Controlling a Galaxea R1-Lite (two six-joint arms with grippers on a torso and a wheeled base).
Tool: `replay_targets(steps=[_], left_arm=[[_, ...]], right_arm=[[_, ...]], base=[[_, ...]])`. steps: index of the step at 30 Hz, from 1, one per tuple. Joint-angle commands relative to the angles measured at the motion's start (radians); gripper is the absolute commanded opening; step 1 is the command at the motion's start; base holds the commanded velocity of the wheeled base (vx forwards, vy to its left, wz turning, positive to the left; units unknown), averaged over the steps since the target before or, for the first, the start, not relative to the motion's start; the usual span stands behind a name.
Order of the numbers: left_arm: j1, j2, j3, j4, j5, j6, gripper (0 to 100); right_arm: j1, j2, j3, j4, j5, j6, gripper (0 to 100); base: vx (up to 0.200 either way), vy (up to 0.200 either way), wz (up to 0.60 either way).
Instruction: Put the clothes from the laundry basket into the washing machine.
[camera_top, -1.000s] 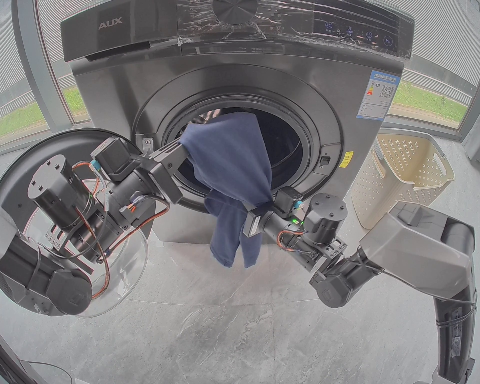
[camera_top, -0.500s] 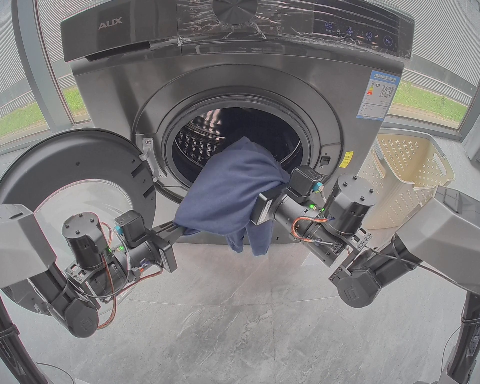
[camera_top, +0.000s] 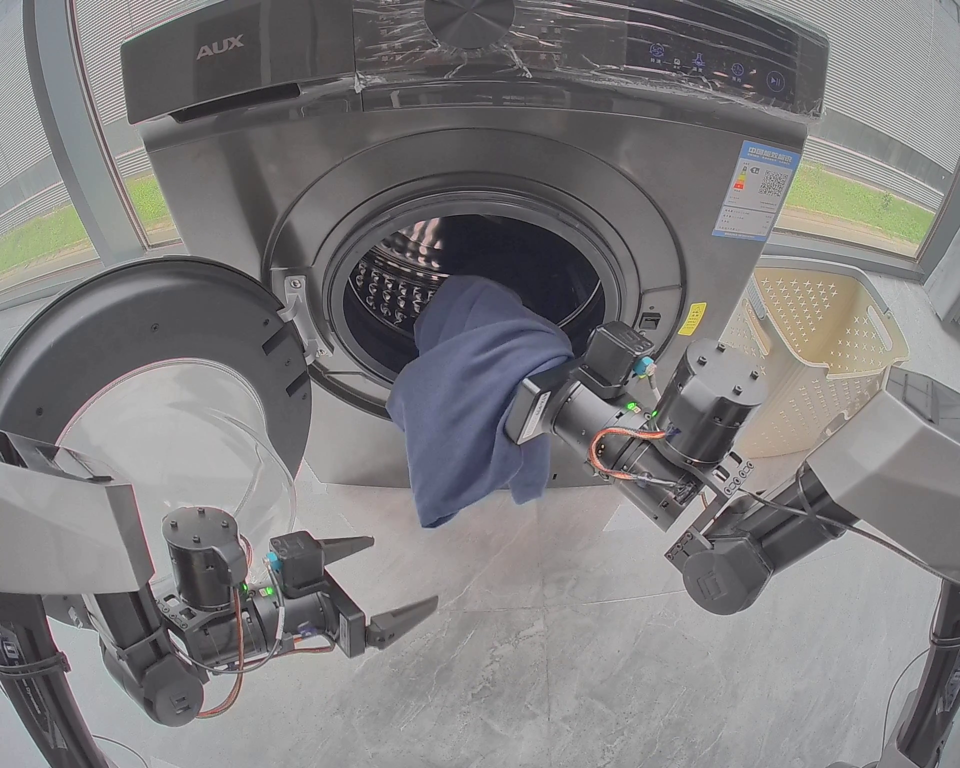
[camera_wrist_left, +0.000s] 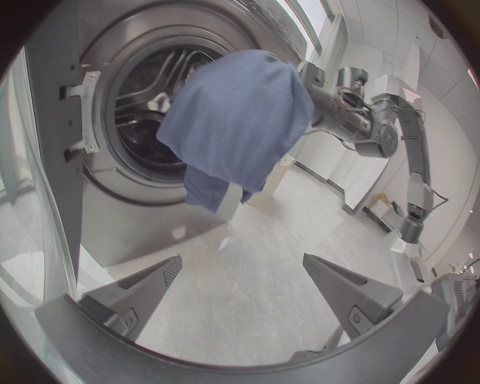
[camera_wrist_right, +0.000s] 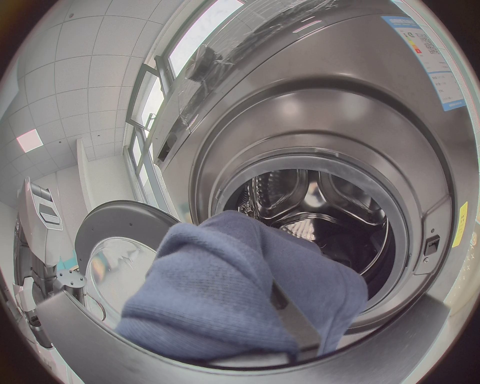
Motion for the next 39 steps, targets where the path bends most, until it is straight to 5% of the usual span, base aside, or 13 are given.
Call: replay_targets(steps=[1,10,15,22,28,39], left_arm=[[-0.030,-0.067,0.028,-0.002,-0.054,0.006,100],[-0.057,-0.145,-0.139,-0.002,-0.058,-0.019,100],[-0.095,-0.142,-0.194,-0.002,-0.052,-0.060,100],[-0.106,-0.013,-0.308,-0.002,-0.032,-0.050,100],[-0.092,0.116,-0.395,0.001,-0.025,-0.010,100],[-0.090,0.219,-0.610,0.001,0.126,-0.011,100]], right_arm=[[0.003,0.015,-0.005,0.002,0.002,0.000,0],[0.014,0.045,-0.005,0.002,0.002,-0.004,0],[0.018,0.057,-0.015,0.002,0.002,-0.004,0],[0.035,0.052,-0.033,0.021,-0.008,-0.004,0],[0.051,0.043,-0.038,0.028,-0.024,-0.004,0],[0.071,0.034,-0.031,0.028,-0.035,0.000,0]], base=[[0.000,0.000,0.00],[0.000,0.000,0.00],[0.000,0.000,0.00],[0.000,0.000,0.00],[0.000,0.000,0.00],[0.000,0.000,0.00]])
